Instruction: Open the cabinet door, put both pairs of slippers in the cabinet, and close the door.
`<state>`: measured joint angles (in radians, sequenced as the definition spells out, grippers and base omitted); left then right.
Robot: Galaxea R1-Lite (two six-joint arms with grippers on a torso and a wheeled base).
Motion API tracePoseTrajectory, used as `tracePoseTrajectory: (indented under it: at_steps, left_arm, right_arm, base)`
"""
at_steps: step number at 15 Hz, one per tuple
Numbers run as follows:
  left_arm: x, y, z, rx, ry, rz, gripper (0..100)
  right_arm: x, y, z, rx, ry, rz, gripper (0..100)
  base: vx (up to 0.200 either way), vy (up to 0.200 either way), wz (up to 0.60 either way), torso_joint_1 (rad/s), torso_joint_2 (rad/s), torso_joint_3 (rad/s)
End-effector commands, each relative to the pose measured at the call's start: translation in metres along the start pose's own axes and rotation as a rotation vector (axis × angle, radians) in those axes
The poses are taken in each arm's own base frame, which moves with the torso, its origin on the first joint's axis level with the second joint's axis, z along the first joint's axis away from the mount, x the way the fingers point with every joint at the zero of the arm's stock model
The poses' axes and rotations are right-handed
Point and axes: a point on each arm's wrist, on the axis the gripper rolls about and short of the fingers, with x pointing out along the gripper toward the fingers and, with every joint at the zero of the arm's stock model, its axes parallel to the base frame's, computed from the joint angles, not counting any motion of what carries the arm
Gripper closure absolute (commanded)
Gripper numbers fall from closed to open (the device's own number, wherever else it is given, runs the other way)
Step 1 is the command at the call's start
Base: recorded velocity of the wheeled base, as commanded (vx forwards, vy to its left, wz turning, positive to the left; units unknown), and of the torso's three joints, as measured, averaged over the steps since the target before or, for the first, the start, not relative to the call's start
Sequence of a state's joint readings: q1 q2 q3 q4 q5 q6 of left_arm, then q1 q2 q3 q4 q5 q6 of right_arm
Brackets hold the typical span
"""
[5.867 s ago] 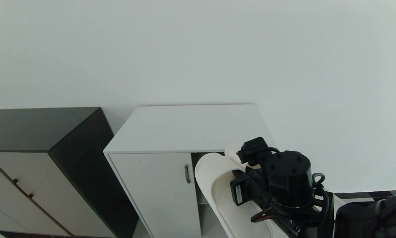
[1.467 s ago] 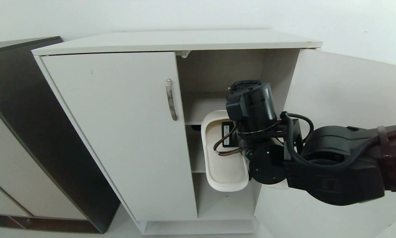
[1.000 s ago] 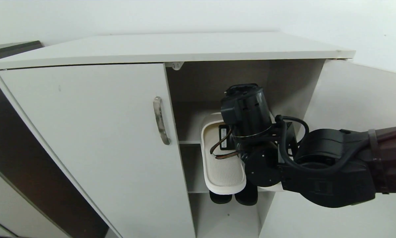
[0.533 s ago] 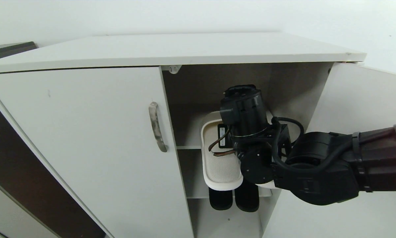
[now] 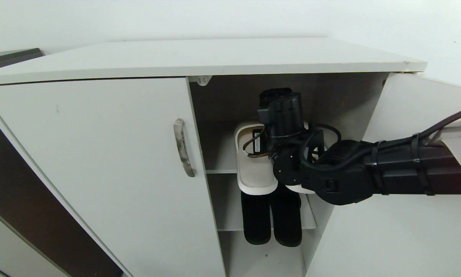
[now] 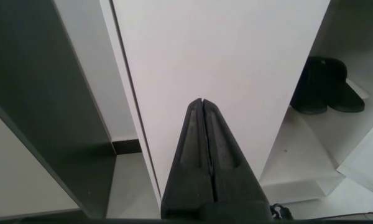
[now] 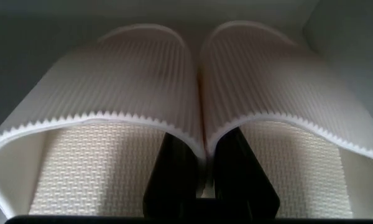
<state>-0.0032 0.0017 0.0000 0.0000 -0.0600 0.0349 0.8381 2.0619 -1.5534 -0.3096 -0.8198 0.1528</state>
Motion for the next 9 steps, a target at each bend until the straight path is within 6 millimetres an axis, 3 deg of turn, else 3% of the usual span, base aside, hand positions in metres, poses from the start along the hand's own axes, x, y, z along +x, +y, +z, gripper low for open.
tracePoseTrajectory:
  at_steps: [1, 9]
  left_arm:
    - [0.000, 0.000, 0.000, 0.000, 0.000, 0.000, 100]
    - [0.000, 0.000, 0.000, -0.001, 0.000, 0.000, 100]
  right_arm:
    - [0.014, 0.001, -0.001, -0.004, -0.005, -0.013, 100]
    - [0.032, 0.004, 0.004, -0.005, -0.001, -0.019, 100]
  base:
    - [0.000, 0.000, 0.00, 0.000, 0.00, 0.000]
    - [0.000, 0.000, 0.00, 0.000, 0.00, 0.000]
